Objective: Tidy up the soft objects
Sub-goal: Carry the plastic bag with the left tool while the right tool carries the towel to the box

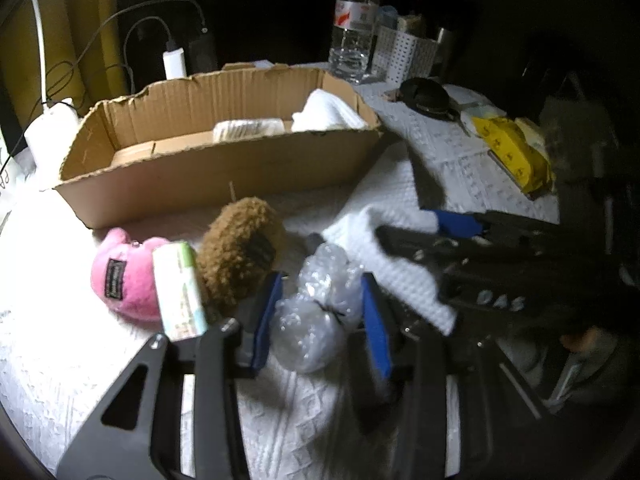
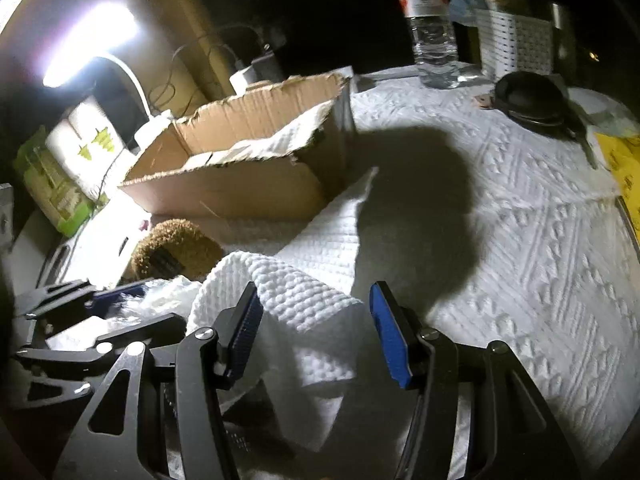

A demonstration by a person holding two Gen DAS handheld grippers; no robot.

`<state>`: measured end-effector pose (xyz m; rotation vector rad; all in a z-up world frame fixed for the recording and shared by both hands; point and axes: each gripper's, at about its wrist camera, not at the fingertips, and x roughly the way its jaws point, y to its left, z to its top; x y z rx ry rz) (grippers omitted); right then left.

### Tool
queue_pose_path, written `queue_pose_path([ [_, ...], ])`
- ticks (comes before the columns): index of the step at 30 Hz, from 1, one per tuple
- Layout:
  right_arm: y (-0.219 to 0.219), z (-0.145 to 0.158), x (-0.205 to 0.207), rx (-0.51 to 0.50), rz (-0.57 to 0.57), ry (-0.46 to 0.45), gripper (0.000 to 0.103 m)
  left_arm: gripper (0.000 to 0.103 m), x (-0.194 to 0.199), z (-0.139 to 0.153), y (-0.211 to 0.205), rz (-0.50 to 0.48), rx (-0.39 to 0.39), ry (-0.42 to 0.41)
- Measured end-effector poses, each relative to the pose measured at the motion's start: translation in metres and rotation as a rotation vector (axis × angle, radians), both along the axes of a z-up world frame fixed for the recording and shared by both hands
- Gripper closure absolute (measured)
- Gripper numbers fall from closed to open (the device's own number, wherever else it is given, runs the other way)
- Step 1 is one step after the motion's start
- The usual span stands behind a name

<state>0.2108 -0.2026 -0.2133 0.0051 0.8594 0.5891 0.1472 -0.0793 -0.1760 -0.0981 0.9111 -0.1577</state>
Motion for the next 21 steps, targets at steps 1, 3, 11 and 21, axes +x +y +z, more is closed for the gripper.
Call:
queue_pose_path([
  [1,0.002,-0.001,0.000,-0.009,0.008,0.001,0.045,0.062,-0.001,0.001,0.002,0.002,-0.003,-0.003],
  [3,0.007,-0.001,-0.002,-0.029,0.017,-0.013,0.056,0.062,-0.003,0.003,0.005,0.005,-0.007,-0.008],
  [11,0.010,0.009,-0.012,-0.024,0.020,-0.039,0.095,0.062,-0.014,0.013,0.017,0.009,-0.027,-0.041],
  [21,-0.001,0.050,-0.029,-0.017,-0.023,-0.123,0.095,0.062,-0.025,0.038,0.036,0.022,-0.042,-0.110],
])
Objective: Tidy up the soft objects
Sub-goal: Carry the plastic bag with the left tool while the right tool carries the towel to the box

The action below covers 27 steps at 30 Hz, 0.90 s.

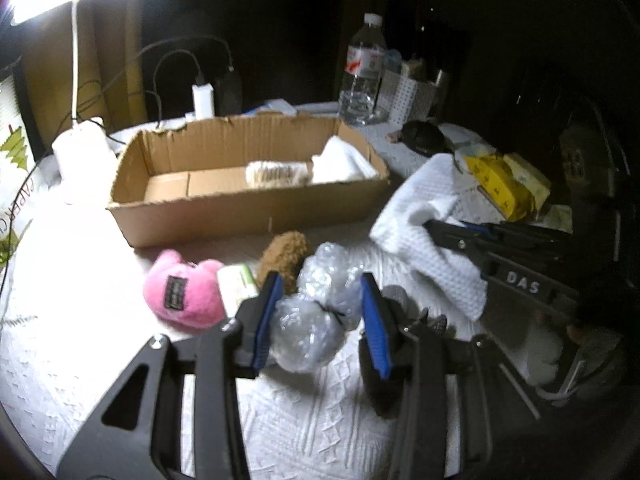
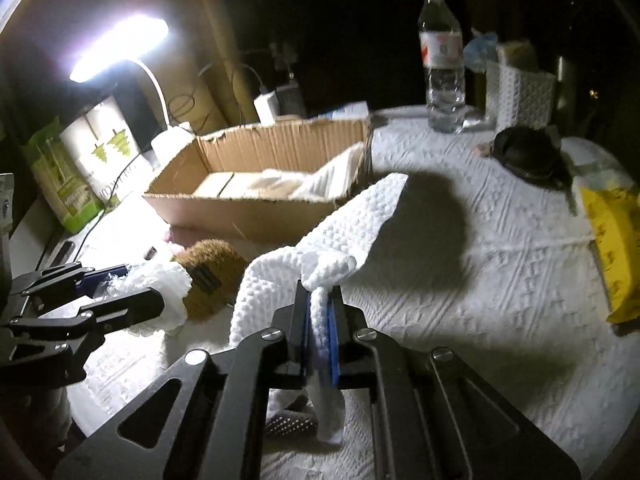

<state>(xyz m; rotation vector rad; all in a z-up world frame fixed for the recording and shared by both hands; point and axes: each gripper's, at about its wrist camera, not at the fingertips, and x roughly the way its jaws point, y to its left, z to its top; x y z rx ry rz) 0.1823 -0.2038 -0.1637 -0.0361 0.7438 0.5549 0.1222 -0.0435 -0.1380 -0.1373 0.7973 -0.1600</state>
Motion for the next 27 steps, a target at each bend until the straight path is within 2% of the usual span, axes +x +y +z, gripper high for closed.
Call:
queue_pose_path([
  [13,0.011,0.037,-0.015,0.007,0.005,-0.076,0.095,0.062,-0.013,0.034,0.031,0.032,0.007,-0.088],
  [27,0.033,0.062,-0.007,0.010,0.010,-0.128,0.094,0.062,-0.006,0.058,0.076,0.107,0.017,-0.154],
])
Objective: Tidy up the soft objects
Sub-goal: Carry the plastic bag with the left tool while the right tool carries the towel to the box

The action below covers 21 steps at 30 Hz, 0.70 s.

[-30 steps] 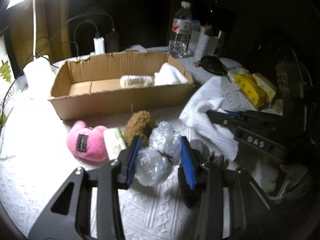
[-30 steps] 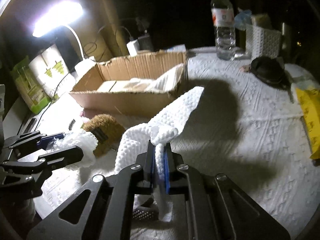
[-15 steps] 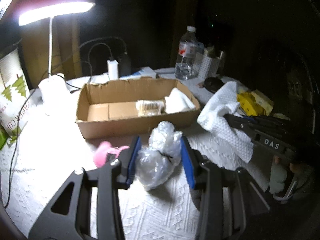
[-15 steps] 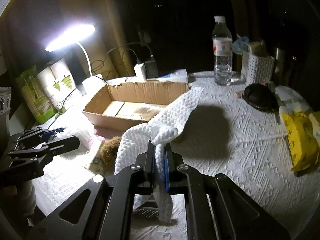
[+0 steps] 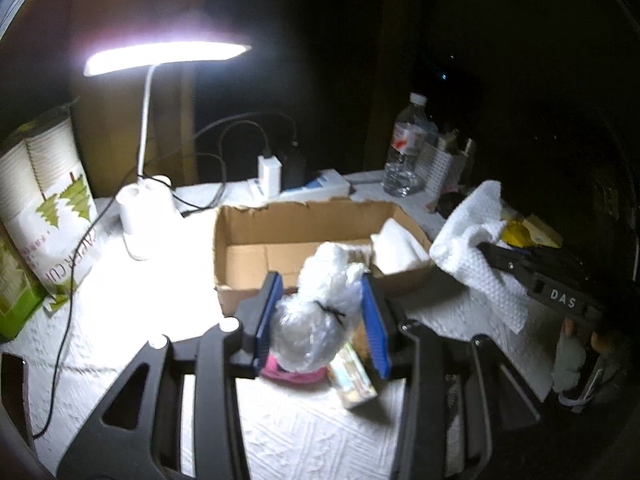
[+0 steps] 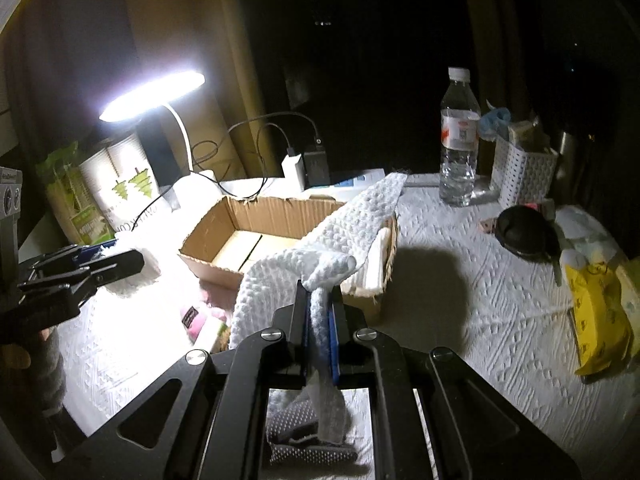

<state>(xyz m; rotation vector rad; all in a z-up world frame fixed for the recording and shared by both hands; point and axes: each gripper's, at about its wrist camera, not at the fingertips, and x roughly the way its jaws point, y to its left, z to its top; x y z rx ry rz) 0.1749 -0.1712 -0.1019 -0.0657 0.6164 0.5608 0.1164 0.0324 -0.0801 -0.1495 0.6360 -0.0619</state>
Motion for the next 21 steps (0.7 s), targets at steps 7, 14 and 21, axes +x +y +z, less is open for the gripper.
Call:
queue_pose_path([
  [7,0.008,0.004,0.011,-0.003,-0.001,-0.006,0.094,0.062,0.010,0.005,0.019,0.025,0.010,-0.022],
  [14,0.016,0.004,0.032,-0.013,-0.009,-0.003,0.094,0.062,0.027,0.002,0.034,0.045,0.006,-0.024],
  [21,0.024,-0.001,0.054,-0.029,-0.014,0.001,0.094,0.062,0.047,-0.008,0.045,0.053,-0.001,-0.019],
])
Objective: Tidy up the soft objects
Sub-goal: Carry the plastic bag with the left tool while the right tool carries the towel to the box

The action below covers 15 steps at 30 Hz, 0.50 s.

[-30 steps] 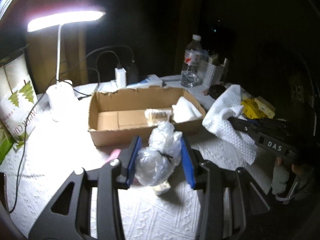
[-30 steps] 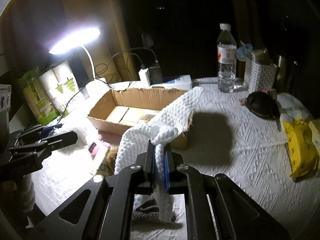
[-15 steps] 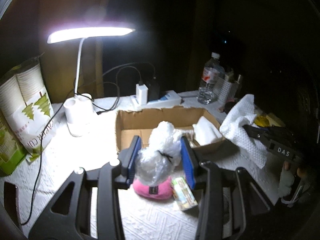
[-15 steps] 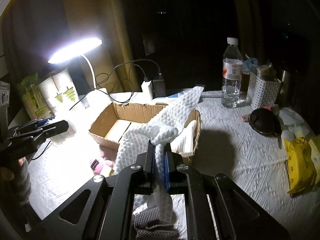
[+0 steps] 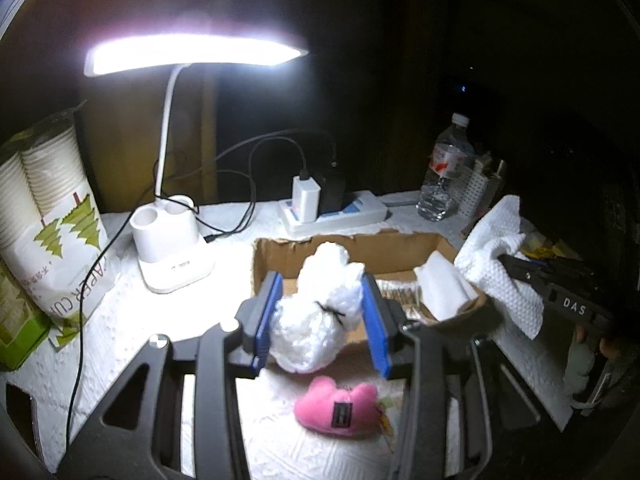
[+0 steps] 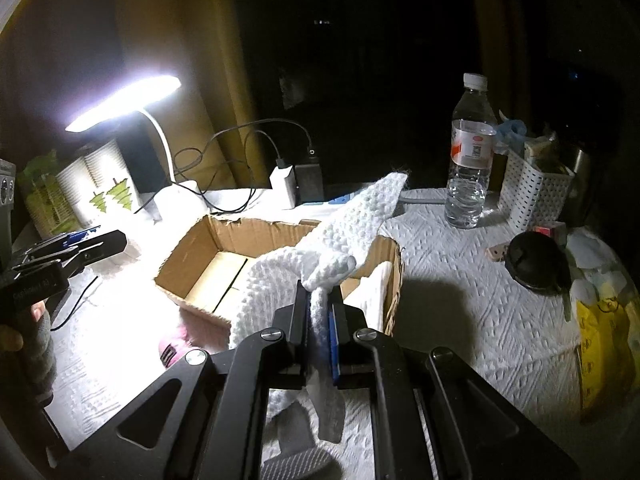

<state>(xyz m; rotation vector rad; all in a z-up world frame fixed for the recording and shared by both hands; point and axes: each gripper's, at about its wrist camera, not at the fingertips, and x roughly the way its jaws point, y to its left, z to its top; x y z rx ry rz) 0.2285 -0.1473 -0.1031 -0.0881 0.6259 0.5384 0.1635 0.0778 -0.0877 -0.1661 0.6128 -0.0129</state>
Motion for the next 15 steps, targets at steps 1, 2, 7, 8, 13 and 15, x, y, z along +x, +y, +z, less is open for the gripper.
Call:
queue_pose_path([
  [1,0.001,-0.002,0.005,-0.003,-0.002,0.002,0.094,0.062,0.004,-0.002,0.001,0.001,-0.002,0.001],
  [2,0.002,-0.003,0.009,-0.005,-0.003,0.005,0.094,0.062,0.007,-0.005,0.003,0.004,-0.004,0.001],
  [7,0.006,-0.013,0.027,-0.022,-0.008,0.020,0.094,0.062,0.027,-0.022,0.008,0.020,-0.012,0.026],
  [8,0.007,-0.015,0.033,-0.027,-0.010,0.024,0.094,0.062,0.030,-0.025,0.008,0.022,-0.008,0.029],
  [13,0.009,-0.026,0.053,-0.048,-0.019,0.037,0.094,0.062,0.046,-0.039,0.008,0.021,-0.006,0.054],
  [15,0.010,-0.031,0.060,-0.056,-0.021,0.044,0.094,0.062,0.052,-0.044,0.007,0.020,-0.005,0.063],
])
